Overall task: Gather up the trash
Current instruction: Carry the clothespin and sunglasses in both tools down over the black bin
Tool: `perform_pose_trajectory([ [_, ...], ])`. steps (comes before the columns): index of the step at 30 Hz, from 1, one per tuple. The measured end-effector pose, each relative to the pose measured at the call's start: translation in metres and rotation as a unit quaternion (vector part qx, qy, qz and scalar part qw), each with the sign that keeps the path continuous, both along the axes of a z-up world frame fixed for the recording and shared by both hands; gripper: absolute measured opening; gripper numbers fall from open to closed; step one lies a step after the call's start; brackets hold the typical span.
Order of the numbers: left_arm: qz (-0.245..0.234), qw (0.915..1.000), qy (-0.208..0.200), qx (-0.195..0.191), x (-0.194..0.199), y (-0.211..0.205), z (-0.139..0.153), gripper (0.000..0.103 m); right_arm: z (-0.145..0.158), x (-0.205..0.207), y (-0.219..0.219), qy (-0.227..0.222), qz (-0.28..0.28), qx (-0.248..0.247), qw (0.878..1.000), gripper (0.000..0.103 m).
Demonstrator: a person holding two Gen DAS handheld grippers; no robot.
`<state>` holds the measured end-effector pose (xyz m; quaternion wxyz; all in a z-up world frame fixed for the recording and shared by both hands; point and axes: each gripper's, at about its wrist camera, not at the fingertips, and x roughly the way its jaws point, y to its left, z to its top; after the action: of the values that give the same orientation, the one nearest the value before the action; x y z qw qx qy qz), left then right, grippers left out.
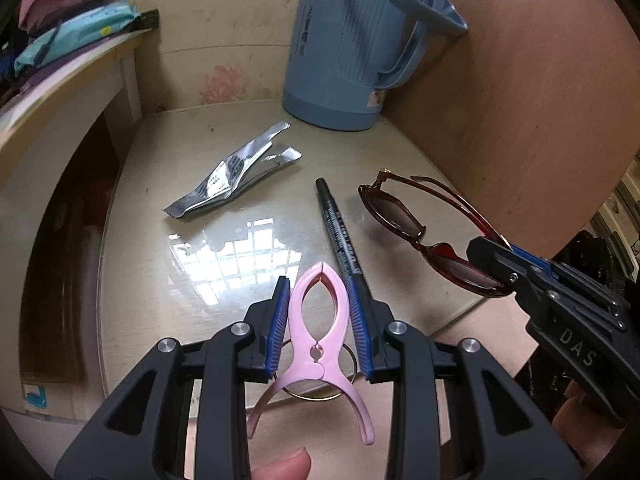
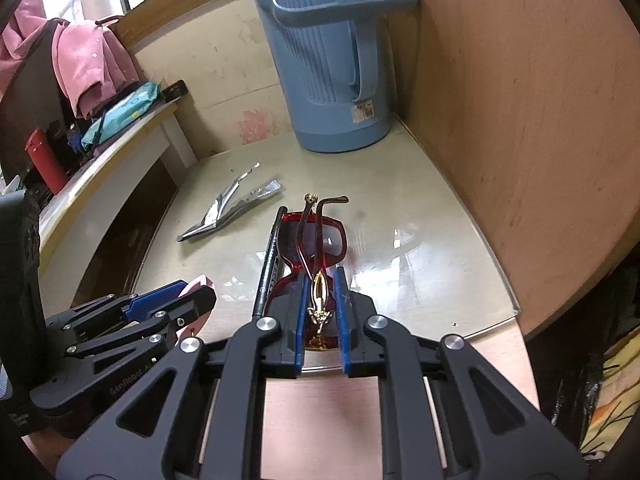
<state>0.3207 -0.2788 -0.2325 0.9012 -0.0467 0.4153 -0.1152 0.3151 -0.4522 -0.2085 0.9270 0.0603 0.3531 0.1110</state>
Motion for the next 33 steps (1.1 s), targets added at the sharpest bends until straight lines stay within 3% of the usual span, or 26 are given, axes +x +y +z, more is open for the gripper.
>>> perform_pose_trajectory([
  [18, -0.011, 0.9996, -0.026, -0.005, -0.054, 0.001, 0.062, 0.029, 0.050, -0.061, 0.008, -0.024, -0.001, 0.001, 1.000, 0.013],
  [33, -0.002, 0.9984, -0.057, -0.002, -0.157, 0.034, 0.126, 0.029, 0.106, -0.176, 0.060, -0.059, 0.026, 0.010, 0.998, 0.013],
])
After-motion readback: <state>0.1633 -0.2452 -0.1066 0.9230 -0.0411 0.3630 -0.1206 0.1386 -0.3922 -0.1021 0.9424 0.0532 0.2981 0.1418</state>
